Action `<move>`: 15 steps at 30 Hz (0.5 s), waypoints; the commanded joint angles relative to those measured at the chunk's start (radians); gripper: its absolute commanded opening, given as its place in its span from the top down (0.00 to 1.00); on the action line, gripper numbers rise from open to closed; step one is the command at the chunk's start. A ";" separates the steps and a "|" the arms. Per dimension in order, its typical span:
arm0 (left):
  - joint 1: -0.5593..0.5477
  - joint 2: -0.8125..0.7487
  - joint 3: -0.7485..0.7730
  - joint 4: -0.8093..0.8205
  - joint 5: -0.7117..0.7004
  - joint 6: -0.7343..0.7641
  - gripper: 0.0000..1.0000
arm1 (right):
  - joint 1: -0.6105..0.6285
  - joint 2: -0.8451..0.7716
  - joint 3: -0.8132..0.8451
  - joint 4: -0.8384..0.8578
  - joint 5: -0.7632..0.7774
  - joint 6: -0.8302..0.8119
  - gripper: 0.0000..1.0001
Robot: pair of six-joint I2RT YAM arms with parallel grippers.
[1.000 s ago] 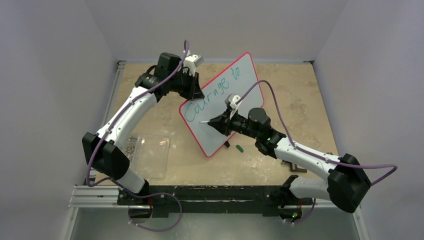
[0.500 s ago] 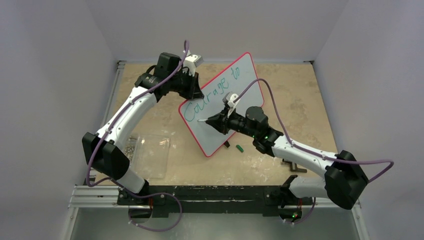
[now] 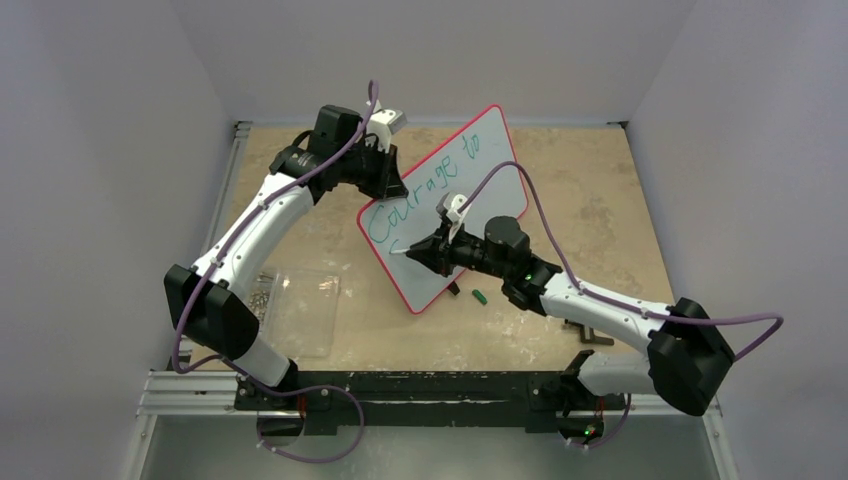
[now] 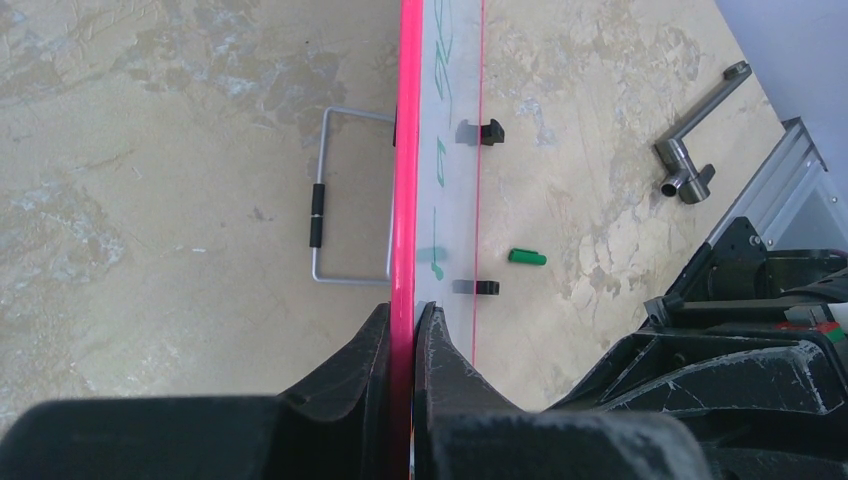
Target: Write a sentence on the whiteboard
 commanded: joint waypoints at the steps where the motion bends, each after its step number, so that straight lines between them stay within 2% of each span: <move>1: 0.008 0.007 -0.024 -0.096 -0.237 0.099 1.00 | 0.003 -0.013 -0.013 -0.039 0.091 -0.028 1.00; 9: 0.008 0.007 -0.023 -0.098 -0.237 0.100 1.00 | 0.003 -0.056 -0.030 -0.083 0.249 -0.026 1.00; 15: 0.007 0.005 -0.024 -0.098 -0.240 0.099 1.00 | 0.004 -0.065 -0.026 -0.111 0.274 -0.033 1.00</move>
